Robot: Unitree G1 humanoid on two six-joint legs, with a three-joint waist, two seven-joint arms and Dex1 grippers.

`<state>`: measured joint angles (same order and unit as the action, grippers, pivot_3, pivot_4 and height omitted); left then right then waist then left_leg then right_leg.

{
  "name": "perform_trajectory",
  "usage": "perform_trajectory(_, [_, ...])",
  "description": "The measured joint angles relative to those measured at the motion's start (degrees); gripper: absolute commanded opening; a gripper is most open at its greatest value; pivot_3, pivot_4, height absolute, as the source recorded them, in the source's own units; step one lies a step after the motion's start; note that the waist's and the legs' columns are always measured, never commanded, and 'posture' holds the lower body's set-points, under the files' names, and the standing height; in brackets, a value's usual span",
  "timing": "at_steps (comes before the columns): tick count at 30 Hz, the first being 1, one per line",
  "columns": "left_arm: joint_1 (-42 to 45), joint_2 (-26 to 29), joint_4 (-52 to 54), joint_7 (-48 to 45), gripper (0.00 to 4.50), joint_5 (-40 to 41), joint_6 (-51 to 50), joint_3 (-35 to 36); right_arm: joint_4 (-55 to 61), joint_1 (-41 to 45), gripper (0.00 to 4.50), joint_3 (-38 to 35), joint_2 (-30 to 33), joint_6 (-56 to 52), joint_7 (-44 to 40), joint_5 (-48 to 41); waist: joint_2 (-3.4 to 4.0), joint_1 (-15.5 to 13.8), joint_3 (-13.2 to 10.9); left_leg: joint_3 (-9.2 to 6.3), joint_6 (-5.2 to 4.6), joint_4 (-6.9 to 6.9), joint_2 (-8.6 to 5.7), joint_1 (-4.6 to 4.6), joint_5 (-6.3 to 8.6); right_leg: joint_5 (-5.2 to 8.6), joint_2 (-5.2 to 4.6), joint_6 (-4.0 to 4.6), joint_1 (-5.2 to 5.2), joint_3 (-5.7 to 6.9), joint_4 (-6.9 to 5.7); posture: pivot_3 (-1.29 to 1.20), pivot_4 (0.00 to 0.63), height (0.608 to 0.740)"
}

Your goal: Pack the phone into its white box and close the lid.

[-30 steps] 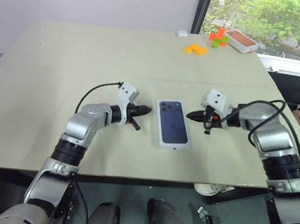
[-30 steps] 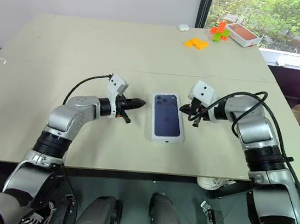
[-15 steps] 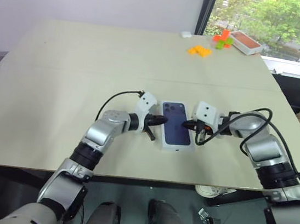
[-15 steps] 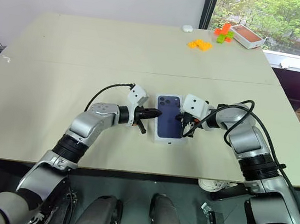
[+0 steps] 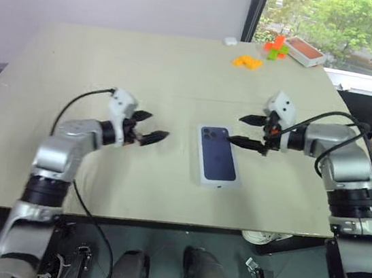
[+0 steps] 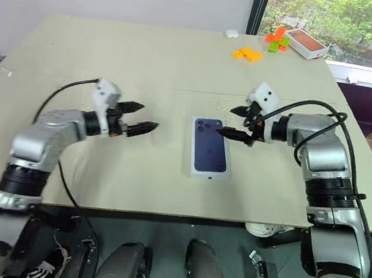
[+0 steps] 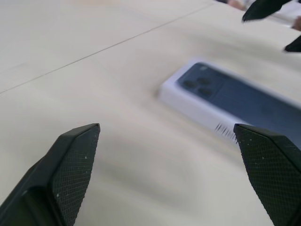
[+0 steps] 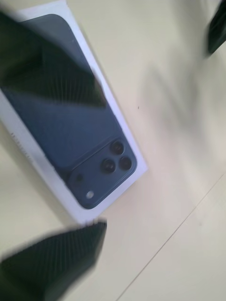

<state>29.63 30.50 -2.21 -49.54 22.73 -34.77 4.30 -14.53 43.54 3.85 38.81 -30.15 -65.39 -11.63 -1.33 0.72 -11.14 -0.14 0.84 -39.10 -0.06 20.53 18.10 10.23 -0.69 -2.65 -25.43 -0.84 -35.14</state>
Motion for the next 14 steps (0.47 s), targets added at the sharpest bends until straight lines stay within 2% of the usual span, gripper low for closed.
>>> perform_trajectory(7, [-9.19,8.46,2.62,-3.51,4.50,3.90,-0.27,6.99,-4.10,-0.44,4.47,-1.40,1.10,1.85,0.44,0.04,0.00,0.42,-0.01,0.15,-0.03,-0.01,-0.04,-0.01,0.02,0.02,-0.07,-0.02,-0.02,-0.04,0.03,0.00,0.150,0.740])
perform_trajectory(14, [-15.80,12.01,2.10,-3.84,4.50,4.51,0.86,12.10,-7.14,-0.58,4.47,-1.66,0.29,3.64,1.83,0.01,0.02,0.36,-0.01,0.12,-0.03,-0.01,0.02,-0.04,0.02,0.02,0.00,0.01,-0.02,-0.05,-0.02,0.00,0.150,0.740])
